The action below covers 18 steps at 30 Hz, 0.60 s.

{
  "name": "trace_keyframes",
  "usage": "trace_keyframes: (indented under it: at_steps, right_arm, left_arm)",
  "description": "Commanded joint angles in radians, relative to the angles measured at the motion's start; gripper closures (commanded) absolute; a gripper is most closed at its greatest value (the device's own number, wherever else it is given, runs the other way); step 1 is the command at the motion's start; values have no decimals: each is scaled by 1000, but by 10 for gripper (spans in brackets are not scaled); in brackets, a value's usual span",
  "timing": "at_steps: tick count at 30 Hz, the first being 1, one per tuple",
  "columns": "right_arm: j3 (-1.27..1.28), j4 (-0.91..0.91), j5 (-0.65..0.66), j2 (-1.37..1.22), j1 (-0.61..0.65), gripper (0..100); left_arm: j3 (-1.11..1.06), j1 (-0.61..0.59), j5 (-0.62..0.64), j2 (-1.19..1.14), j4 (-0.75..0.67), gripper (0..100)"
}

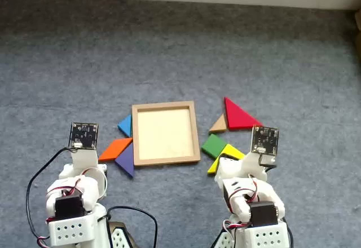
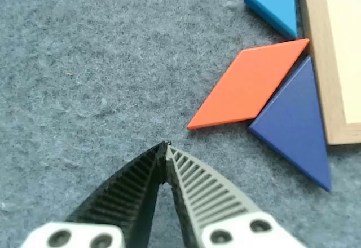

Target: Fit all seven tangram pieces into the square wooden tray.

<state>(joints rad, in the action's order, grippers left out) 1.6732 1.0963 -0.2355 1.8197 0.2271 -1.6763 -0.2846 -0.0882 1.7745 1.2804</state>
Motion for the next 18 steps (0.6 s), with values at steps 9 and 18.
trace_keyframes:
  at_steps: [9, 18]
  right_arm:
    - [104, 81, 11, 16, 30, 994]
    - [-53, 47, 11, 16, -234, 993]
  left_arm:
    - [-21, -8, -9, 47, 5, 992]
    - [-21, -8, -9, 47, 5, 992]
